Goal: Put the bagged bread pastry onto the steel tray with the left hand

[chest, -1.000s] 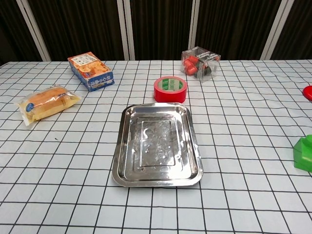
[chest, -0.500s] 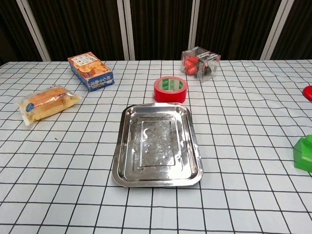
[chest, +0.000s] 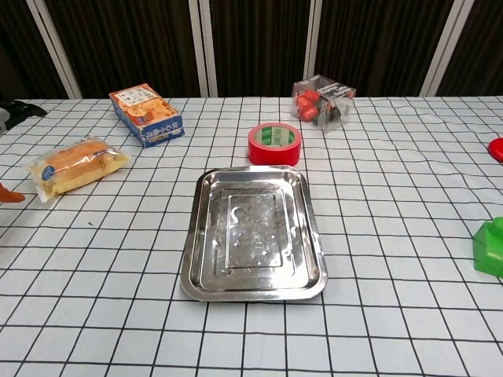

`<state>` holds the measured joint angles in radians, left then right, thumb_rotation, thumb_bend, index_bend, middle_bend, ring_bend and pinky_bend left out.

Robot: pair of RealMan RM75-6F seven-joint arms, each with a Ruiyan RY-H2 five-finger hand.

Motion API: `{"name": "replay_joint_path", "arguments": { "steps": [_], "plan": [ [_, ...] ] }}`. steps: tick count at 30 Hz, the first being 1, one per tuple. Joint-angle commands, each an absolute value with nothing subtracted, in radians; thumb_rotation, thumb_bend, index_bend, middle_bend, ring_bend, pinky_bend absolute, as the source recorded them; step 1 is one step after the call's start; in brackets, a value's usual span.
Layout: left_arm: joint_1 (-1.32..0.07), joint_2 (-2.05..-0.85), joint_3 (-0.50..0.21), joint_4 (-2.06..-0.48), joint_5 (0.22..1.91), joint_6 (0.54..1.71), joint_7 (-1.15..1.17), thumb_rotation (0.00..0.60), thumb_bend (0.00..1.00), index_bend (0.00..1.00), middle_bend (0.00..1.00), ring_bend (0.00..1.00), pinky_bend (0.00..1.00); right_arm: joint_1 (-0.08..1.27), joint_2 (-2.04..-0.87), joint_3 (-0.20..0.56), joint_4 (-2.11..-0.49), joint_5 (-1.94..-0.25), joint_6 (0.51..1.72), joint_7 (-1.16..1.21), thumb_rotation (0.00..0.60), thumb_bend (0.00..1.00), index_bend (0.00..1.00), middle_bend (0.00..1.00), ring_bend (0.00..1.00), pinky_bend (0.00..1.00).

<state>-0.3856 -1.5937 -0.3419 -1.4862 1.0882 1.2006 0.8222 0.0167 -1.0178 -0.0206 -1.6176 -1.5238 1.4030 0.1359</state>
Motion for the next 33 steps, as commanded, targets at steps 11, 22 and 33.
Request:
{"name": "replay_joint_path", "arguments": {
  "steps": [11,22,33],
  "plan": [
    [-0.548,-1.713,-0.375,-1.168,0.933,1.051,0.771,0.6,0.12,0.0,0.05,0.02,0.17,0.037,-1.028,0.001,-1.623,-1.457,1.357,0.085,0.6,0.3,0.0,0.0,0.0,0.0],
    [-0.631,-1.766,-0.351,-1.034,0.881,0.96,0.737,0.6,0.12,0.0,0.06,0.02,0.16,0.039,-1.029,0.006,-1.637,-1.441,1.354,0.06,0.6,0.3,0.0,0.0,0.0,0.0],
    [-0.667,-1.797,-0.332,-0.993,0.868,0.971,0.711,0.6,0.25,0.22,0.39,0.38,0.41,0.039,-1.026,0.005,-1.64,-1.441,1.355,0.064,0.6,0.3,0.0,0.0,0.0,0.0]
  ]
}}
